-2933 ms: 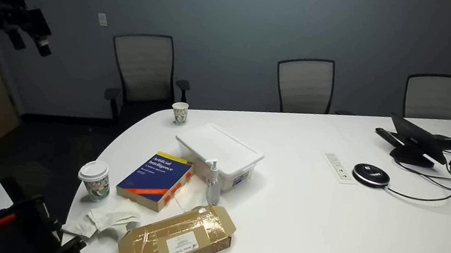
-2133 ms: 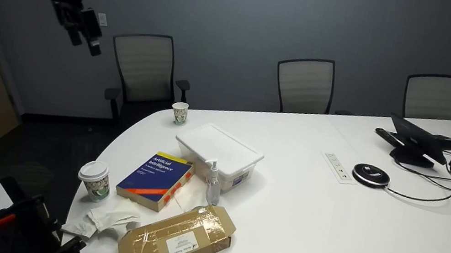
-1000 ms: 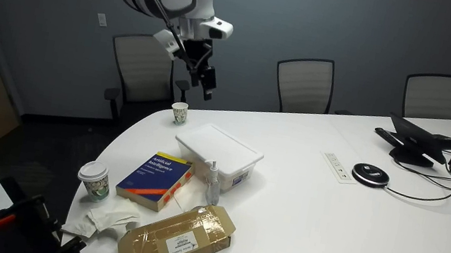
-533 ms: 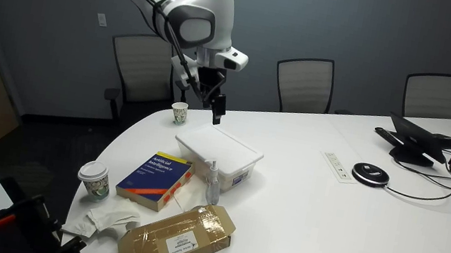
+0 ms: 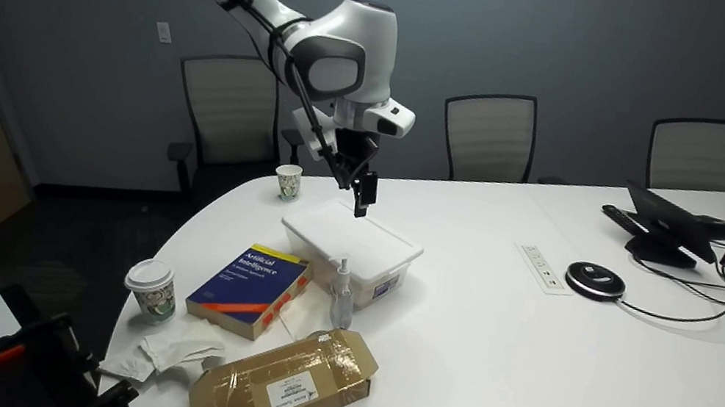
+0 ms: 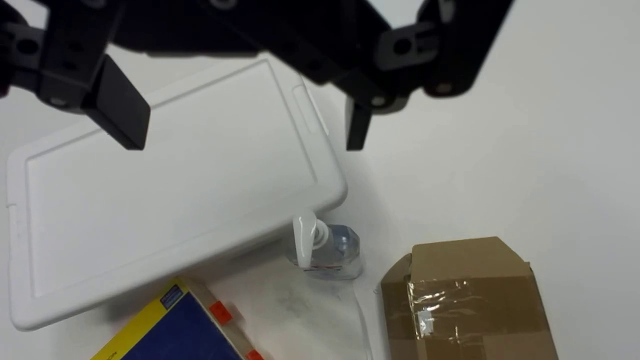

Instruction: Press down on the pump bottle.

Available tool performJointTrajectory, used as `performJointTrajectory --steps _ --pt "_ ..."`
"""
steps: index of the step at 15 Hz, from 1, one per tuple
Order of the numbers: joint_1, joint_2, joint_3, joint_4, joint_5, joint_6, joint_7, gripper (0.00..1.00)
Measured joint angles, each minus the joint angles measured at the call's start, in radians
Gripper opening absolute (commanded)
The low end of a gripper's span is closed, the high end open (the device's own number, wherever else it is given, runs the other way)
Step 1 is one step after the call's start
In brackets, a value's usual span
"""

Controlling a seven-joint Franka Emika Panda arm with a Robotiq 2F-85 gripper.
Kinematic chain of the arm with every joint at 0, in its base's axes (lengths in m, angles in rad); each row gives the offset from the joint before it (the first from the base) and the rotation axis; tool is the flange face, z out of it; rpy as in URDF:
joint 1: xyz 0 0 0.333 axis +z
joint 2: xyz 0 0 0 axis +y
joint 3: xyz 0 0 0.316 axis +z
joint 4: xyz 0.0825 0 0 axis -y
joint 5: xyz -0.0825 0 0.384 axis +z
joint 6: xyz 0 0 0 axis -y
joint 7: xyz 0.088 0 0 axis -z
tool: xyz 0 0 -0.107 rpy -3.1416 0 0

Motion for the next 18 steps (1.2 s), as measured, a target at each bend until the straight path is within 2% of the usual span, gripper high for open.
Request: performJointTrajectory --steps 6,15,16,17,18 --pt "0.005 0.012 -0.002 0.002 -0.005 0.000 0.014 1.00" --pt "0.071 0.097 -0.016 0.026 -0.058 0.000 0.199 1.00" --pt "0.073 0.107 -0.017 0.033 -0.059 0.000 0.209 0.97" --pt "0.073 0.116 -0.018 0.040 -0.060 0.000 0.219 0.73" --pt "0.073 0.125 -0.021 0.049 -0.061 0.000 0.222 0.72"
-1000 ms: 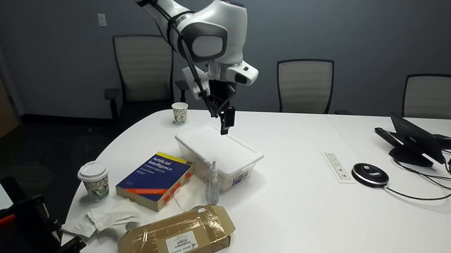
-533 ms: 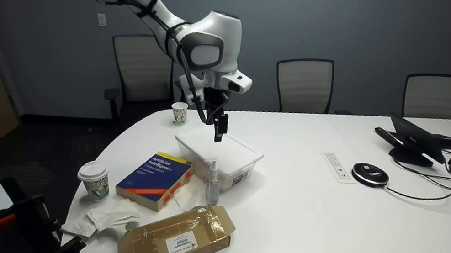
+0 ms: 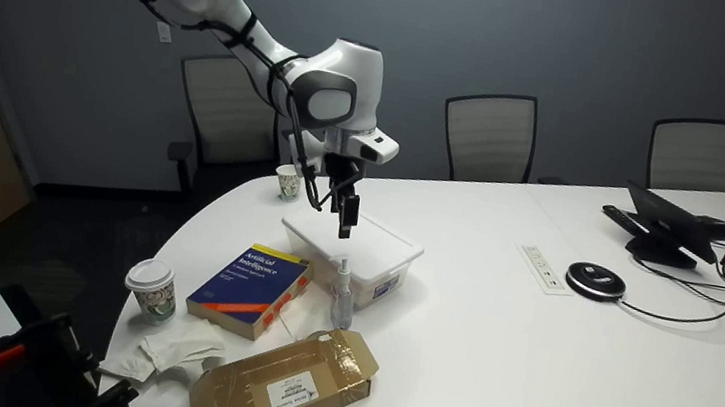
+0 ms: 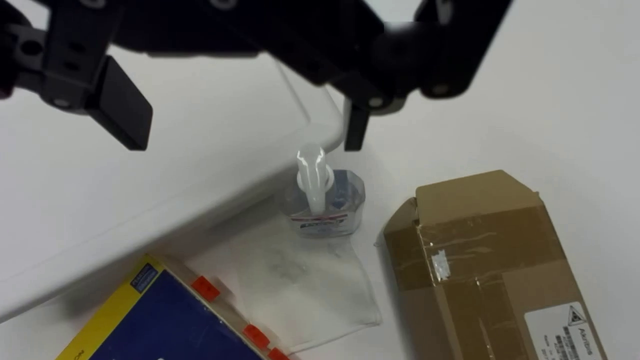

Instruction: Press down on the pump bottle.

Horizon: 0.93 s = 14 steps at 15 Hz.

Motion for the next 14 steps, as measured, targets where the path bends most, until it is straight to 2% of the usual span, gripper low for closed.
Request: performJointTrajectory --steps 2,10,14 --pt "0.000 0.015 -0.010 0.016 -0.002 0.000 0.003 0.63" --pt "-0.001 0.071 -0.037 0.072 -0.004 -0.005 0.004 0.02" --pt "-0.001 0.093 -0.039 0.088 -0.004 -0.017 0.024 0.00"
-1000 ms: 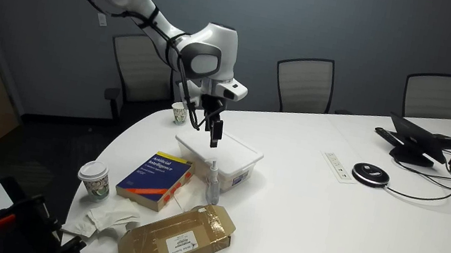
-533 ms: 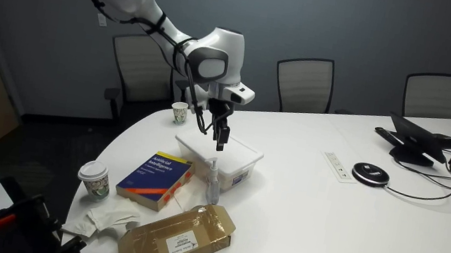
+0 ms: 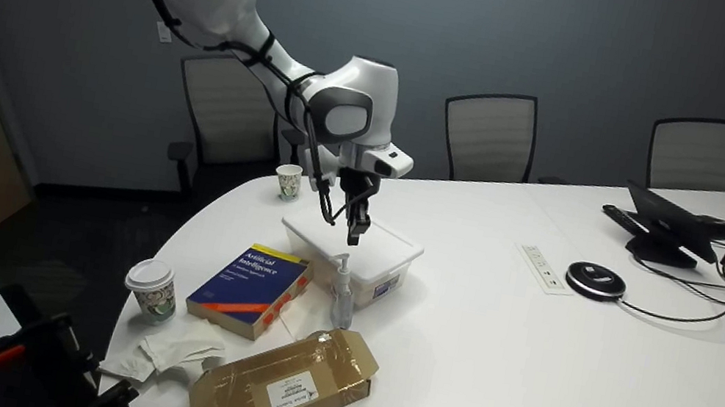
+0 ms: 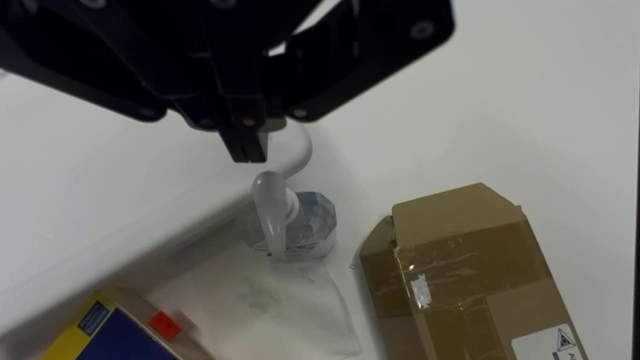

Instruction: Press down on the pump bottle.

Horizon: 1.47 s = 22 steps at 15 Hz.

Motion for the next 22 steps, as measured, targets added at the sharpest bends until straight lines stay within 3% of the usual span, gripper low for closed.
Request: performJointTrajectory --steps 22 --pt "0.000 0.048 0.005 0.026 0.002 -0.037 0.018 0.00"
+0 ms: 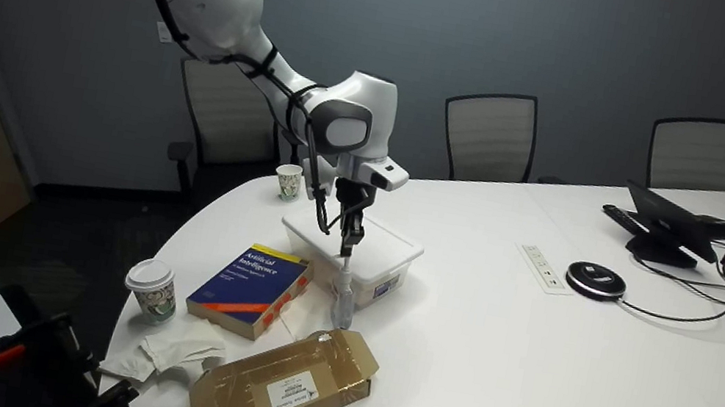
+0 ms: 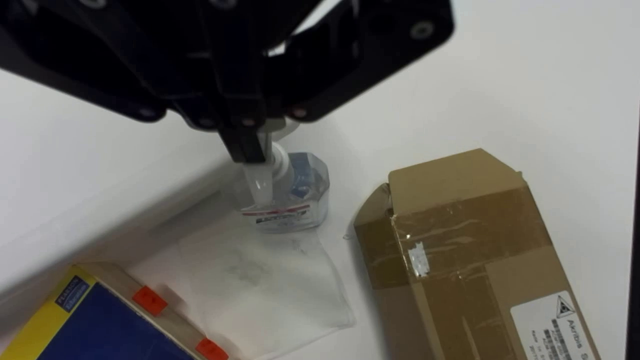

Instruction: Press down on the pump bottle.

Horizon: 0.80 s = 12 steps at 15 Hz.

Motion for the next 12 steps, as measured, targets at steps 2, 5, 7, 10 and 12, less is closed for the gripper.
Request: performJointTrajectory --steps 2,5,7,10,12 --pt "-0.003 0.008 0.000 0.014 0.001 -0.010 0.000 0.00" --pt "-0.008 0.023 0.000 0.038 0.008 -0.031 0.000 0.00" --pt "-0.015 0.032 0.003 0.056 0.015 -0.049 0.000 0.00" --pt "-0.023 0.048 0.004 0.085 0.031 -0.082 -0.002 0.00" --pt "-0.030 0.059 0.007 0.104 0.043 -0.115 -0.004 0.00"
